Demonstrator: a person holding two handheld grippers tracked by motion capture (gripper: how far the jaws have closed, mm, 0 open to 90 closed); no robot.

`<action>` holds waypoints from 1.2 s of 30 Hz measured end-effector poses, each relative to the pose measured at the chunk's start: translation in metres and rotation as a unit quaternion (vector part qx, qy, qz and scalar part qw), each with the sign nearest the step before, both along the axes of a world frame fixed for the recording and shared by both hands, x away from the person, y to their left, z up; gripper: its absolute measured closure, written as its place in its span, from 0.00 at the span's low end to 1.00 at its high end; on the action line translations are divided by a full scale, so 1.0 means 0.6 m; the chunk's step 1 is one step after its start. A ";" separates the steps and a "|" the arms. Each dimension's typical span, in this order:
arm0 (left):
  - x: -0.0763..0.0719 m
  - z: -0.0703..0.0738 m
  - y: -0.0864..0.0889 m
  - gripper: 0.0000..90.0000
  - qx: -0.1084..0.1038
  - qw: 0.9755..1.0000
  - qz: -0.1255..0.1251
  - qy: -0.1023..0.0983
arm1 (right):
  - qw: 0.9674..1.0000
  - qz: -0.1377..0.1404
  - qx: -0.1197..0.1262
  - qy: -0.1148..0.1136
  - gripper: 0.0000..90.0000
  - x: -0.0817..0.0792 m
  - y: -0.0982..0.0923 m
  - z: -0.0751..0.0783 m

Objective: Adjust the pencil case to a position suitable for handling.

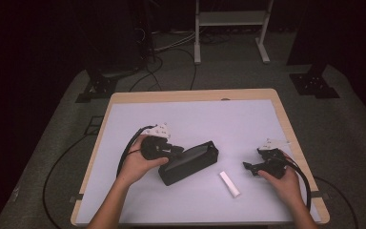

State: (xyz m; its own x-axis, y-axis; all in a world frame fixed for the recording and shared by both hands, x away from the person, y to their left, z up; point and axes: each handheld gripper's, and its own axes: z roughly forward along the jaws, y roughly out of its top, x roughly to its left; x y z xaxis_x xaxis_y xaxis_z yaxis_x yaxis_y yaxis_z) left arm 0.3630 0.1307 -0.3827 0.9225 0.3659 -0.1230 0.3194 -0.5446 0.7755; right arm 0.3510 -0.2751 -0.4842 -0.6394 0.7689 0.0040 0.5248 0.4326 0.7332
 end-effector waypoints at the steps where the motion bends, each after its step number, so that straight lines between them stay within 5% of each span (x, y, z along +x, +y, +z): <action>1: 0.001 -0.002 0.000 0.76 0.004 1.000 0.005 -0.001 | 1.000 0.000 0.000 0.000 0.13 0.000 0.000 0.000; 11: 0.024 -0.034 -0.026 0.75 0.041 0.999 0.028 0.004 | 1.000 0.000 0.000 0.000 0.13 0.000 0.000 0.000; 21: 0.039 -0.050 -0.029 0.95 0.056 0.998 0.041 -0.001 | 1.000 0.000 0.000 0.000 0.13 0.000 0.000 0.000; 29: 0.036 -0.046 -0.032 0.96 0.053 0.998 0.003 -0.029 | 1.000 0.000 0.000 0.000 0.13 0.000 0.000 0.000; 36: 0.023 -0.039 -0.031 0.96 0.042 0.998 -0.036 -0.024 | 1.000 0.000 0.000 0.000 0.13 0.000 0.000 0.000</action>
State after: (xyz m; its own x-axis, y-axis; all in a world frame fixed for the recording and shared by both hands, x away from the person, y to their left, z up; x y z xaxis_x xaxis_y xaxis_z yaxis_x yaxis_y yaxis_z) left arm 0.3766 0.1123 -0.4063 0.9508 0.3059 -0.0494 0.2407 -0.6290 0.7392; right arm 0.3510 -0.2752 -0.4842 -0.6397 0.7686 0.0032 0.5241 0.4332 0.7333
